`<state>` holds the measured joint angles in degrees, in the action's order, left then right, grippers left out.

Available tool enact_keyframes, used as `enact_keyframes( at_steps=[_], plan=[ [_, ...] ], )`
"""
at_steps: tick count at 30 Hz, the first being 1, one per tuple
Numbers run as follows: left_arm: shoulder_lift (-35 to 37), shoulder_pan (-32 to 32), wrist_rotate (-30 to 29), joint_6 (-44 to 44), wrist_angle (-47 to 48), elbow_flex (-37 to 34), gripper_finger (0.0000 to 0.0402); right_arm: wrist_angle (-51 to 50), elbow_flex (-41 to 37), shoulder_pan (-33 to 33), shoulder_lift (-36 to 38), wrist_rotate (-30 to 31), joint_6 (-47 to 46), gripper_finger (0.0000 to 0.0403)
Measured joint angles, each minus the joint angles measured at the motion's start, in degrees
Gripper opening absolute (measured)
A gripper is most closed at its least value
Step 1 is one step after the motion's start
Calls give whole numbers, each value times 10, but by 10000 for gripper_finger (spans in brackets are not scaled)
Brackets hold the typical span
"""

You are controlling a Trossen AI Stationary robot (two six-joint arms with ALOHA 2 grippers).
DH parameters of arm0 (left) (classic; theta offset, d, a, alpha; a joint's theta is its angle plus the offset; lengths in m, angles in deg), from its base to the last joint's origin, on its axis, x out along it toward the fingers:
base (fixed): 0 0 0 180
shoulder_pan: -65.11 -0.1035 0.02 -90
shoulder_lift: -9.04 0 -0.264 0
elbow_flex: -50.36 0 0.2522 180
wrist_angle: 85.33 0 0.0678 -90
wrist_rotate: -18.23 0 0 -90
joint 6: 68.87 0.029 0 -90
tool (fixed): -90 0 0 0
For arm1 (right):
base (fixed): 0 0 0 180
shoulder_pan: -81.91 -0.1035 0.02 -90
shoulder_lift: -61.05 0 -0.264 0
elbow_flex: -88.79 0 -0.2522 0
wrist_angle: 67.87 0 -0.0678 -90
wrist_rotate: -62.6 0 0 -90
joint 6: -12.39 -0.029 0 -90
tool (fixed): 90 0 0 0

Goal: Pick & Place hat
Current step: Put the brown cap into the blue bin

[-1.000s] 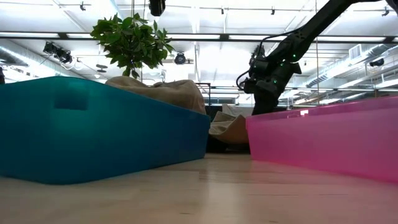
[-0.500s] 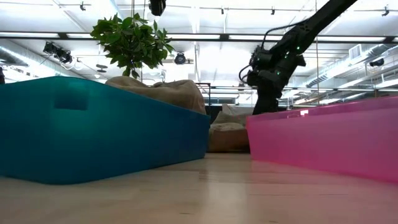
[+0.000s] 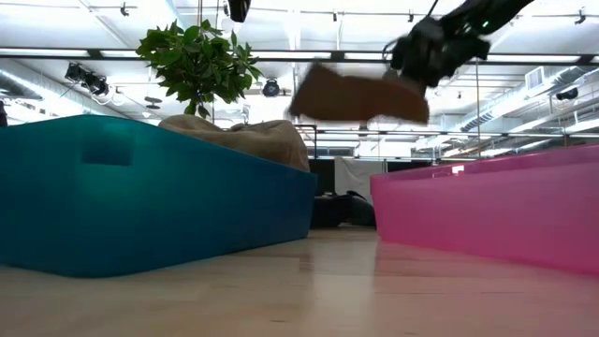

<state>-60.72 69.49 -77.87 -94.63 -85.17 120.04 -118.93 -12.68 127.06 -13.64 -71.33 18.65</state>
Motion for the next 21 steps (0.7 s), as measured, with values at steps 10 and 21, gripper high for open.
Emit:
enact_keyframes(
  at_steps=[10, 21],
  plan=[
    [14, 15, -7, 226, -54, -1, 277, 0, 0, -8, 126, -183, -134, 6],
    [19, 20, -64, 505, -78, 22, 277, 17, 0, -12, 129, -236, -237, 6]
  ],
)
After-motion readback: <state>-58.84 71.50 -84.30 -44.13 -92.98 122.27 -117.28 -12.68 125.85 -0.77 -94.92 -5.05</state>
